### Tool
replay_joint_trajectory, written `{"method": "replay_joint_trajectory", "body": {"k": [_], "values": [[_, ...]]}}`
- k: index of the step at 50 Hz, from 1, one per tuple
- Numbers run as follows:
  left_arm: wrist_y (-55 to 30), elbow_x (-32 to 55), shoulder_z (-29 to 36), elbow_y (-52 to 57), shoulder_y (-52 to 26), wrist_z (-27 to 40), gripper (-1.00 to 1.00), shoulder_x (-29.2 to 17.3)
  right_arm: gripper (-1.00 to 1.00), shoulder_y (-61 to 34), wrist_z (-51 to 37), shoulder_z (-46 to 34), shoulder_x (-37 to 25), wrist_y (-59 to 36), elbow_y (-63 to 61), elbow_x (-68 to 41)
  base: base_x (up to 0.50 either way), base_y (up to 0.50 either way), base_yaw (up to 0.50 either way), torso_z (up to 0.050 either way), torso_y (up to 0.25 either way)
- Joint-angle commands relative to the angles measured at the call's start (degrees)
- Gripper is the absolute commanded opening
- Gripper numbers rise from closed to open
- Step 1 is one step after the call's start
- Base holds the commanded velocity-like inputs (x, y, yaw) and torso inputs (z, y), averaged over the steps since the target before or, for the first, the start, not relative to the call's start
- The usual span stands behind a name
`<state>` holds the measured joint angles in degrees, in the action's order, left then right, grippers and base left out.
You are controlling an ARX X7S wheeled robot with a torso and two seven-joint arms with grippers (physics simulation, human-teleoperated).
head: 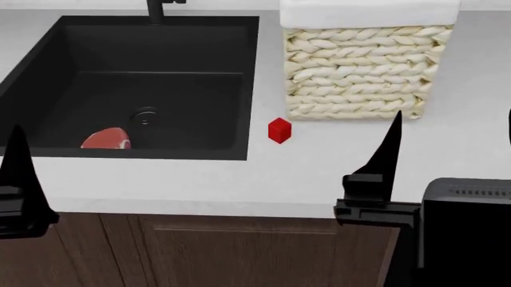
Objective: Turn the sink spout to the right.
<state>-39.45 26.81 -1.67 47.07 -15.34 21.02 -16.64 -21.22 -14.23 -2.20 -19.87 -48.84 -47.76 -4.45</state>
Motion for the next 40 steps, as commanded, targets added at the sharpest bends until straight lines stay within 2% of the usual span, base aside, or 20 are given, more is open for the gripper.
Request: {"method": "replay_joint_trajectory", "body": {"k": [1, 40], "values": [[0.49, 1.04, -0.54, 0.03, 0.10, 0.03, 1.00, -0.28, 1.00, 0.53, 0.38, 0.56, 0.01, 1.20, -0.93, -0.87, 0.00, 0.00, 0.00, 0.000, 0.000], [0.89, 2.20, -0.05, -0.09, -0.81, 1.06, 1.00, -1.98, 1.00, 2.16, 0.95, -1.37, -1.45, 2.27, -0.51, -1.17, 0.05, 0.31, 0.00, 0.000, 0.000]]}}
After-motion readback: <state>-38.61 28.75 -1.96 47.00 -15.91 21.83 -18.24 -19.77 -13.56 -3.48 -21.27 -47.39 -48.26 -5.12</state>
